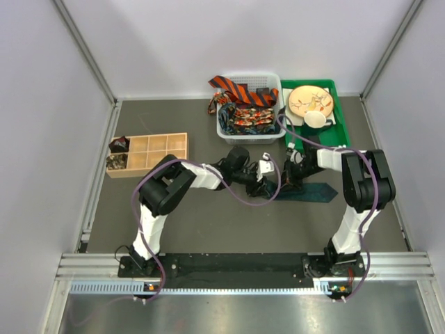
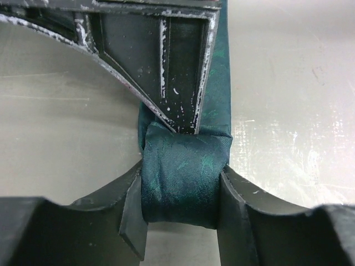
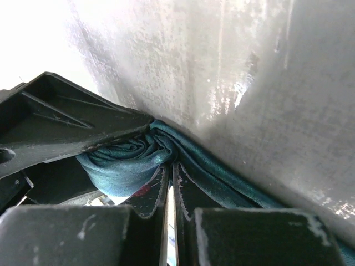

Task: Roll the ties
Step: Roll the tie at the center of the board.

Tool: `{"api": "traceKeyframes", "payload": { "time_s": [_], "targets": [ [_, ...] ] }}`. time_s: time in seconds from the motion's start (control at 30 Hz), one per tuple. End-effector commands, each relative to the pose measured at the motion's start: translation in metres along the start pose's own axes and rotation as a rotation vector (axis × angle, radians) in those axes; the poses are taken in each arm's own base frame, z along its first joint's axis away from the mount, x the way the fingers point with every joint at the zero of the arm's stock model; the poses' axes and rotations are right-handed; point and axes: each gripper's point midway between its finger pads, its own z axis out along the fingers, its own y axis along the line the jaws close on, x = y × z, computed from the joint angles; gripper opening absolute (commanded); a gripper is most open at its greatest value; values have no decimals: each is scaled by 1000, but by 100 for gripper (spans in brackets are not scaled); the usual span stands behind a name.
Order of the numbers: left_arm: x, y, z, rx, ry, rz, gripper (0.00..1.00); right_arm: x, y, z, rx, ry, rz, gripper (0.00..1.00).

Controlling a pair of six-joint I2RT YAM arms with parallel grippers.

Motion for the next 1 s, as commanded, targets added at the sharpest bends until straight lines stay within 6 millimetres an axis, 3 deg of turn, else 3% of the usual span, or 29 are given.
{"api": "traceKeyframes", "payload": {
  "time_s": [0.0,0.03,0.07,0.1,0.23,0.37,0.47,0.6,0.7,0.8,0.9,0.93,0.97],
  "targets": [
    [26,-3,-2,-50,164,-5,31,-19,-18,6,81,-57,-113,0],
    [32,-3,-6,-58,206,-7,26,-18,-11,3,47,-54,-112,1],
    [49,-11,-15,-43,291,-20,25,-19,-7,-4,30,-63,-110,9],
    [57,-7,-23,-81,347,-11,24,-14,-4,-9,20,-46,-101,14],
    [81,-8,-45,-123,497,9,23,-5,17,-32,-80,-34,-118,30],
    [86,-8,-50,-144,548,20,23,3,40,-46,-197,-20,-105,43],
    [85,-10,-44,-148,564,35,25,-1,50,-43,-253,-44,-57,53],
    [79,-12,-35,-139,557,43,31,-5,56,-31,-276,-51,-57,55],
    [78,-13,-30,-126,551,51,32,-8,57,-20,-248,-61,-88,54],
    [78,-13,-28,-124,554,52,33,-7,46,-8,-194,-53,-105,45],
    [78,-12,-26,-123,555,50,34,-3,35,0,-162,-32,-110,28],
    [78,-11,-25,-126,554,46,35,-3,33,1,-153,-30,-109,9],
    [78,-11,-25,-126,555,42,37,-2,30,2,-143,-25,-112,0]
  ]
}}
